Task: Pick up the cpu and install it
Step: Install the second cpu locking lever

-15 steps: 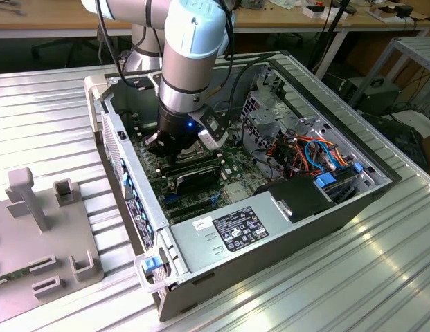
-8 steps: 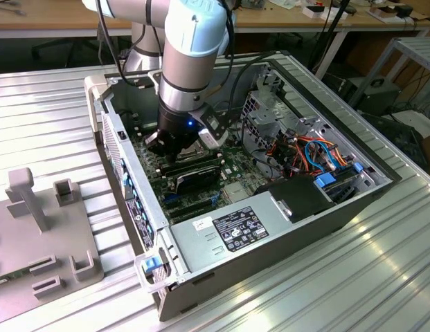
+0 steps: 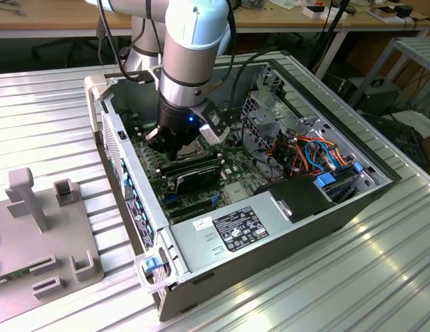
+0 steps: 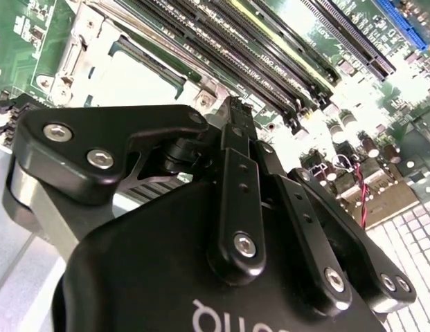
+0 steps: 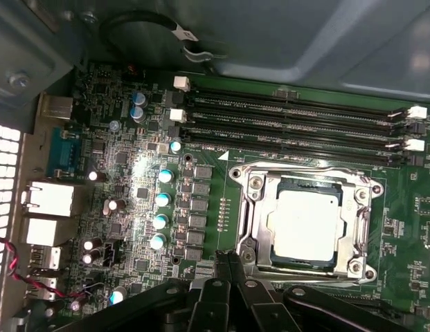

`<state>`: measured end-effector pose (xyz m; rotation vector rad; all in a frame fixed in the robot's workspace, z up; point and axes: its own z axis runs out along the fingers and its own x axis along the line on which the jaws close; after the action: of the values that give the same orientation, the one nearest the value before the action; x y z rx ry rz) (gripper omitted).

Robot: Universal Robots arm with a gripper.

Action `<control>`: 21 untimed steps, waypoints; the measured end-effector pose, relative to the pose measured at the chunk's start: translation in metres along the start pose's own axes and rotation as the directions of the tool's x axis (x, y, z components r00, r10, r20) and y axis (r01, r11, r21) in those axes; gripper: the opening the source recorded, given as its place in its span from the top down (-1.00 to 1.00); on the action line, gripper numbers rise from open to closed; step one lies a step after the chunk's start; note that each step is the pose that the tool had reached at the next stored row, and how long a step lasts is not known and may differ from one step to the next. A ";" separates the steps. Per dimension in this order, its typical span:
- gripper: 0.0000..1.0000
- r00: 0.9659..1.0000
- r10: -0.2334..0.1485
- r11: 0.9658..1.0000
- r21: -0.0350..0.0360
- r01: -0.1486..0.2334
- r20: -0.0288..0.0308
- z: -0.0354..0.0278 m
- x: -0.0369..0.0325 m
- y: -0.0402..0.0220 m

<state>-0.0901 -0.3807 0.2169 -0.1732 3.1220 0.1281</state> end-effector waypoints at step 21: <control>0.79 1.000 0.000 1.000 0.000 0.000 0.000 -0.0004 -0.0402 -0.0044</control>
<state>-0.0496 -0.3808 0.2176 -0.1731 3.1221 0.1281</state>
